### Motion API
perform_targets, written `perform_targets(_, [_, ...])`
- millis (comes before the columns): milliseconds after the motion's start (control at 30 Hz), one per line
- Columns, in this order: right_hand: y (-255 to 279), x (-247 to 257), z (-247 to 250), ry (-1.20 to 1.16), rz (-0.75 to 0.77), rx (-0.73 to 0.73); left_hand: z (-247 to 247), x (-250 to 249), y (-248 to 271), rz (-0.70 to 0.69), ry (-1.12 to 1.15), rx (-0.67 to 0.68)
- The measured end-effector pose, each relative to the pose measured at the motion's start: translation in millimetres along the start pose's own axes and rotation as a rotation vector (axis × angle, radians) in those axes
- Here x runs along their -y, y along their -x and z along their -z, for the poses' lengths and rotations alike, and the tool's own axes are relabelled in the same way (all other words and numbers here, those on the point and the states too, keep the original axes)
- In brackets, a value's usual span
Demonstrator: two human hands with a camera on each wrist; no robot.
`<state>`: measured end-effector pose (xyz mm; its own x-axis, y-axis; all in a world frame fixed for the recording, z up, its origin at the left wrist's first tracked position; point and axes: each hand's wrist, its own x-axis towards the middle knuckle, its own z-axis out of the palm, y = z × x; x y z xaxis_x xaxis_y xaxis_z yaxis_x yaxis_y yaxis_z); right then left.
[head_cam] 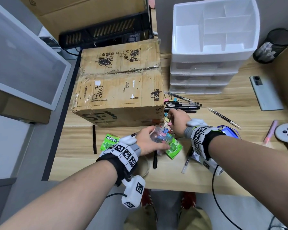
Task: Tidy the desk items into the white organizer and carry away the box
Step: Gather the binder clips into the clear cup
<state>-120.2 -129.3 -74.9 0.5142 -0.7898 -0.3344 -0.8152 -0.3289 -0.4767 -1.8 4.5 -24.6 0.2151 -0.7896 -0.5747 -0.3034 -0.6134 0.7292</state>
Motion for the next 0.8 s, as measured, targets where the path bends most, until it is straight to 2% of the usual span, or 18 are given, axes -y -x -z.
perform_targets(133, [-1,3,11,0.041,0.007,0.128,0,2,-1,0.004,-0.011,-0.006])
perform_targets(267, [4,0,13,0.003,-0.02,0.079,-1,4,-1,0.016,-0.007,-0.03])
perform_targets(433, [10,-13,37,-0.231,-0.125,0.019,-3,-3,-2,-0.001,0.028,-0.014])
perform_targets(533, [14,-13,52,-0.468,-0.129,0.149,0,1,-2,0.009,0.026,-0.01])
perform_targets(667, [24,0,67,-0.674,-0.044,0.28,1,1,-3,0.026,0.016,0.001])
perform_targets(800, [36,14,69,-0.542,0.116,0.326,-1,-6,-4,-0.002,0.035,0.018])
